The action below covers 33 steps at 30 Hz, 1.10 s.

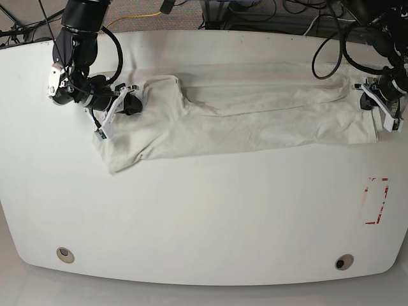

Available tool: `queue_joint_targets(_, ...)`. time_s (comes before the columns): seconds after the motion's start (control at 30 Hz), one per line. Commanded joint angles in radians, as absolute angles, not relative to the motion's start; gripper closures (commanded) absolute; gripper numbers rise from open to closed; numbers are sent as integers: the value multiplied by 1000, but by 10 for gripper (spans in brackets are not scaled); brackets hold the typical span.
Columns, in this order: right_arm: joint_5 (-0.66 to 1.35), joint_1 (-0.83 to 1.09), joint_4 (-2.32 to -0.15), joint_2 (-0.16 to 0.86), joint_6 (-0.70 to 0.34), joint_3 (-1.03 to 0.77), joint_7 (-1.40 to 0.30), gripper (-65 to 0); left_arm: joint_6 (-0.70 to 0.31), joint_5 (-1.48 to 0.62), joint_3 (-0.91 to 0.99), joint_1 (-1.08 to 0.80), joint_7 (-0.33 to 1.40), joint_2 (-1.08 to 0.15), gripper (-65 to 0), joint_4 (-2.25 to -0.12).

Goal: Fold the T-shirt properly
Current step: 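Move the left gripper inward and grasp the shirt's folded end, then fold the shirt end with the left gripper toward the right gripper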

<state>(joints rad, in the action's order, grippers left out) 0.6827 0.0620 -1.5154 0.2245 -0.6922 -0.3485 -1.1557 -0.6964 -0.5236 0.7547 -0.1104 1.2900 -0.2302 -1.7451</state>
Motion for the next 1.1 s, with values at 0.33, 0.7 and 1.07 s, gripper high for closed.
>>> queue_joint_targets(0.33, 644, 50, -1535, 232, -698, -352, -1141, -48, -698, -541, 460, -79, 1396, -30, -42, -1983)
queue_joint_targets(0.7, 645, 48, -1538, 232, -698, -354, -1141, -48, -698, -484, 286, -44, 1372, 113, -43, -1945)
queue_joint_targets(1.07, 645, 45, -1538, 232, -698, -352, -1141, -48, -698, -441, 143, -42, 1383, 119, -278, -1948)
